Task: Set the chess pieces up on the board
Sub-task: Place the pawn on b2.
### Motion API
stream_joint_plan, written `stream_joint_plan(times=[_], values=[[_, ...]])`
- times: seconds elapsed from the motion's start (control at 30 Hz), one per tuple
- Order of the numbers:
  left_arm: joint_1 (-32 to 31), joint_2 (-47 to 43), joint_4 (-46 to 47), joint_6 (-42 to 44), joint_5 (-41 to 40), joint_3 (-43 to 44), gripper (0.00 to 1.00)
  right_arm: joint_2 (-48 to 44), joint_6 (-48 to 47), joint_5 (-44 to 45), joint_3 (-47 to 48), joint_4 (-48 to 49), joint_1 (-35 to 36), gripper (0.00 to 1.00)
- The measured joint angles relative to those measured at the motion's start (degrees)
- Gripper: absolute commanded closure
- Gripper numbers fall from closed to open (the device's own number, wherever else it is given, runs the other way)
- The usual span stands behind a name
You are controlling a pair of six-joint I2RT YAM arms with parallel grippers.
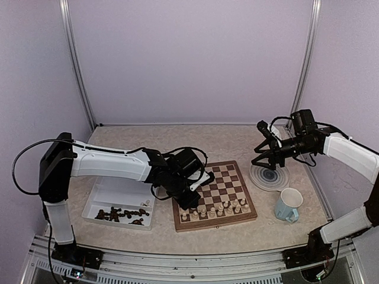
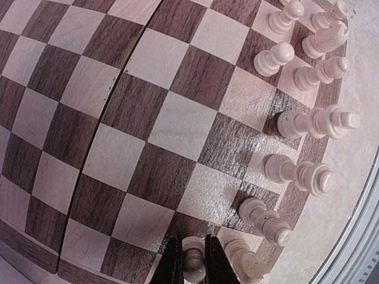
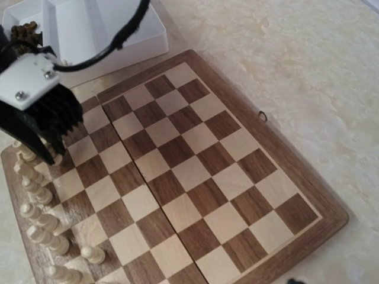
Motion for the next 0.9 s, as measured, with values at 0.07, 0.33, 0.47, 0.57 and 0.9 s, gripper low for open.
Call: stream_joint_plan(times=[0.07, 0.33, 0.47, 0.57, 0.9], values=[[0.0, 0.2, -0.1, 0.1, 0.0, 0.0, 0.96, 0.1, 0.0, -0.1, 0.0, 0.0, 0.0, 0.31], [-0.1, 1.0, -0.3, 0.1, 0.0, 0.0, 0.91, 0.2, 0.0, -0.4, 0.0, 0.0, 0.0, 0.31], [-0.2, 1.4, -0.3, 0.1, 0.0, 0.0, 0.88, 0.2, 0.0, -0.4, 0.0, 0.0, 0.0, 0.31], [-0.2, 1.5, -0.3, 0.0, 0.0, 0.0, 0.85, 0.3, 0.0, -0.4, 0.0, 0.0, 0.0, 0.31], [-0.2, 1.5, -0.4, 0.0, -0.6, 0.0, 0.72, 0.3, 0.0, -0.5, 0.0, 0.0, 0.0, 0.3]])
